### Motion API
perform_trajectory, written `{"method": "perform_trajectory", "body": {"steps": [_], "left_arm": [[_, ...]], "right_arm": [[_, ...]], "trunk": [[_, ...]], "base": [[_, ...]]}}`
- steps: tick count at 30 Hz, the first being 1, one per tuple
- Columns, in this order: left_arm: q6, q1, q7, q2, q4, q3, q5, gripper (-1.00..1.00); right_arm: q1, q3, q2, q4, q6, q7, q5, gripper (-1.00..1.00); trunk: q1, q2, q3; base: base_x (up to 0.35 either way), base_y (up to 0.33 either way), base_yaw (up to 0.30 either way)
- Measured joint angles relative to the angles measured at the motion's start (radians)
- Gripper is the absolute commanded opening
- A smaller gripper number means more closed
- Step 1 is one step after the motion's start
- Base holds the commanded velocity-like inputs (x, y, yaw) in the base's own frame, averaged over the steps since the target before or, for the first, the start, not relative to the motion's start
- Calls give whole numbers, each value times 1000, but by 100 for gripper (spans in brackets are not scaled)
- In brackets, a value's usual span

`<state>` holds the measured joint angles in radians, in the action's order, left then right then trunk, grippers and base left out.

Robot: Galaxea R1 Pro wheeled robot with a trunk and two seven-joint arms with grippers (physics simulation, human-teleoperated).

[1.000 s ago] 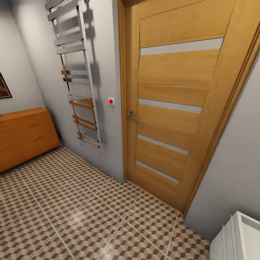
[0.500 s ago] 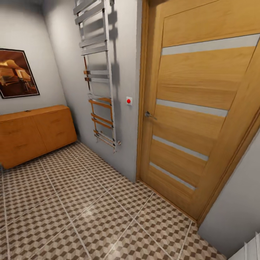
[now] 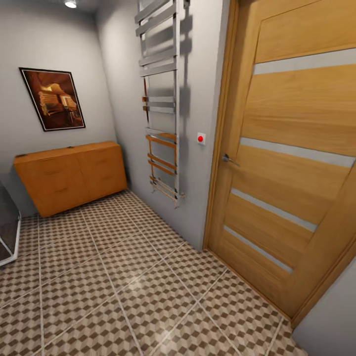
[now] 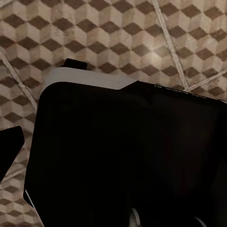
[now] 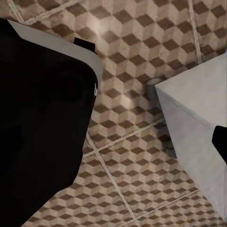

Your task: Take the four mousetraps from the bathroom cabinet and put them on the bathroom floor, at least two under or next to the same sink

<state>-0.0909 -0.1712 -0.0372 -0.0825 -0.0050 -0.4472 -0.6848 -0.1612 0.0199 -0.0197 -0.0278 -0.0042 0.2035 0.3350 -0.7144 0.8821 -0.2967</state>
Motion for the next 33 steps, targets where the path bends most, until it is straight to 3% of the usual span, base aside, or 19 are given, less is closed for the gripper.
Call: {"method": "perform_trajectory", "body": {"steps": [33], "left_arm": [[-1, 0, 0, -1, 0, 0, 0, 100]], "right_arm": [[0, 0, 0, 0, 0, 0, 0, 100]], "trunk": [[0, 0, 0]], "base": [[0, 0, 283]]}}
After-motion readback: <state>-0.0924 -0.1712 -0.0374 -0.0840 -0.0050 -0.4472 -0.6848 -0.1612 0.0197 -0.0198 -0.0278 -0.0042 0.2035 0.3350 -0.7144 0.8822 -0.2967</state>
